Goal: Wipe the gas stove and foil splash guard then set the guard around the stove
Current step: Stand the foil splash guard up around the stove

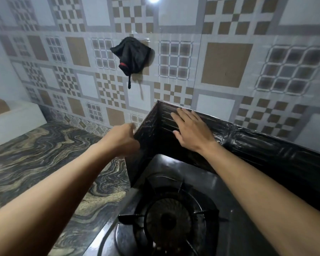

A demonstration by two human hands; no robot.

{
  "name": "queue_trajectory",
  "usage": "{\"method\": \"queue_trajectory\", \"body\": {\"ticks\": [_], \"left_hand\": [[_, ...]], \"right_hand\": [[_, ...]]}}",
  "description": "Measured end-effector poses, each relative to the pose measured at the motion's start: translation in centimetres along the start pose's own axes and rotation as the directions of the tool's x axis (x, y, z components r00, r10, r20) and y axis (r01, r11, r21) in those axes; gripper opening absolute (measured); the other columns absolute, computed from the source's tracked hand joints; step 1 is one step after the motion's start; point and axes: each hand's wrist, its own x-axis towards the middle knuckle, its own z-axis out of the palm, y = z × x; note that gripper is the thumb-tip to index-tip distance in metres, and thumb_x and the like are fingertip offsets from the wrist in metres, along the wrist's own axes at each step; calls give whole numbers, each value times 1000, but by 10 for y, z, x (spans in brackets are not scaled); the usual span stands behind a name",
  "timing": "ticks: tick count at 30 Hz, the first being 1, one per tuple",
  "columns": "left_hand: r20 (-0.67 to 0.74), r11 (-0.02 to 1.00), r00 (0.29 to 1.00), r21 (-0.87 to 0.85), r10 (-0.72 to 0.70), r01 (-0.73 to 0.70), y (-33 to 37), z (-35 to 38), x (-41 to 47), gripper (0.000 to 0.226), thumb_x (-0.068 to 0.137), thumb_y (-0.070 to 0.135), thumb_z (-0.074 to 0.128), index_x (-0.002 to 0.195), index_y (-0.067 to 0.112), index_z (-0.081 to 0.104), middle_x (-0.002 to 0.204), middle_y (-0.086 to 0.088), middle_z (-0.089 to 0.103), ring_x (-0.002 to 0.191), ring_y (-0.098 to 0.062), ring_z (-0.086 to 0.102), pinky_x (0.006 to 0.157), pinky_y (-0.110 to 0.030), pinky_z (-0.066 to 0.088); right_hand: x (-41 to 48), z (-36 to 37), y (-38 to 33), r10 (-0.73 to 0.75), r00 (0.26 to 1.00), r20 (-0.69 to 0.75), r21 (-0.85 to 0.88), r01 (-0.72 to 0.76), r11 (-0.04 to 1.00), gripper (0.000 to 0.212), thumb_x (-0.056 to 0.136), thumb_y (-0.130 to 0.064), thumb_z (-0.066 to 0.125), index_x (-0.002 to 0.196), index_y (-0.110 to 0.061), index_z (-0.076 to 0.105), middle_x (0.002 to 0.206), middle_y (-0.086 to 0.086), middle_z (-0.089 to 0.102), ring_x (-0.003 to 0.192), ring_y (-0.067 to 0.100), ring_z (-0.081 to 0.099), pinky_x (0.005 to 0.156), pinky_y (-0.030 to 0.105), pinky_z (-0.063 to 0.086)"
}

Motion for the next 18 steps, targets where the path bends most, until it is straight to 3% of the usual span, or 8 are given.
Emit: {"method": "queue_trajectory", "body": {"ticks": [3,8,11,14,18], "left_hand": [[-46,999,998,26,37,-36,9,2,3,62,81,14,70,139,12,46,116,-15,67,94,-28,62,85,-40,55],[-90,992,993,104,79,-70,22,7,10,52,81,17,68,130,13,51,116,-17,66,103,-35,63,77,-34,47],[-70,991,994,102,89,-81,25,11,14,48,82,14,61,129,12,53,116,-19,66,103,-38,62,82,-39,52],[-51,989,993,104,107,-101,25,13,15,48,81,11,57,129,12,53,114,-21,66,102,-40,62,81,-40,51],[-32,987,992,104,123,-119,22,9,16,47,82,11,59,129,12,53,116,-19,66,98,-36,61,80,-37,49]], "right_hand": [[-29,-7,16,67,998,11,-112,-66,992,58,90,-24,60,143,-5,46,152,20,41,143,34,34,119,48,25],[-67,-15,34,220,969,111,-259,-185,948,59,89,-20,53,145,-2,43,160,21,24,150,36,16,121,54,12],[-82,-16,40,372,917,141,-343,-308,888,73,88,-19,58,153,-8,28,164,20,3,151,39,1,120,60,4],[-92,-12,44,539,825,168,-321,-471,822,98,83,-10,66,158,-22,3,162,19,-20,148,44,-12,115,68,3],[-106,0,55,553,808,203,-240,-506,828,106,84,-3,62,157,-29,-11,154,15,-40,144,43,-27,117,65,4]]}}
